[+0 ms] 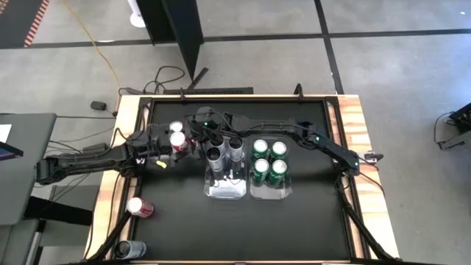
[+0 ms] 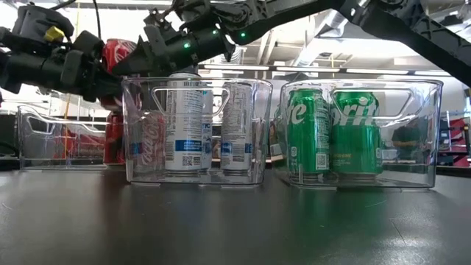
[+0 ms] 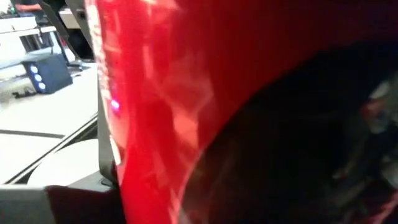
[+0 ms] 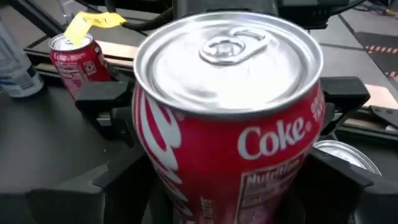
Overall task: Sort soda cans
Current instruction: Put the top red soda can into the left transparent bin
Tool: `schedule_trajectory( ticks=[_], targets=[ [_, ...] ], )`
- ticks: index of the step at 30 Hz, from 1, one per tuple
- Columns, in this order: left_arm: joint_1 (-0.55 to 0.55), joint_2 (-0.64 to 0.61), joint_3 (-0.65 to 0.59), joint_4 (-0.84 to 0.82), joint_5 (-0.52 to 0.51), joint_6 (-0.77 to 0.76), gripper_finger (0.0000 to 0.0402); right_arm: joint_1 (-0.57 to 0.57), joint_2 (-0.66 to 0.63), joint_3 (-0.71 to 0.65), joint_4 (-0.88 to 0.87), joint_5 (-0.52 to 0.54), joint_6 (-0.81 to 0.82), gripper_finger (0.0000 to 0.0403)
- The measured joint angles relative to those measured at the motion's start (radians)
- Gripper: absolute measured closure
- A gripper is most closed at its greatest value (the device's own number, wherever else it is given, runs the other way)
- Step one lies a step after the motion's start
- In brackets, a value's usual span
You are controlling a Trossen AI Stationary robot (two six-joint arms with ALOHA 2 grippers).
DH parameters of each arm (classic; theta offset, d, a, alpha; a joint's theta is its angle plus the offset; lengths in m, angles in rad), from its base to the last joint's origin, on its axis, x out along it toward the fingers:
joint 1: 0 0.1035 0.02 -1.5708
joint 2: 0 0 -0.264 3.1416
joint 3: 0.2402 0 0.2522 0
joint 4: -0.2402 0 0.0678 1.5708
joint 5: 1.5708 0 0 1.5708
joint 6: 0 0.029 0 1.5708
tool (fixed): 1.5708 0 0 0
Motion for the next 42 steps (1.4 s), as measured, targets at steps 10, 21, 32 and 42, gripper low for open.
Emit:
schedule_trajectory(
  ticks=[10, 21, 32, 42],
  targets=[
    [0.002, -0.001, 0.001, -0.012, -0.006, 0.004, 0.0117, 0.001, -0.001, -0.001, 0.055, -0.002, 0.003, 0.0086],
    [0.002, -0.002, 0.004, -0.030, -0.009, 0.002, 0.0117, 0.004, -0.001, -0.002, 0.080, -0.005, -0.002, 0.0081],
    [0.001, 0.001, 0.001, -0.047, -0.022, -0.022, 0.0086, 0.000, -0.006, 0.000, 0.056, -0.004, 0.019, 0.0114],
    [0.001, -0.003, 0.001, -0.046, -0.029, -0.027, 0.0083, 0.000, -0.010, 0.003, 0.031, -0.003, 0.017, 0.0116]
  ],
)
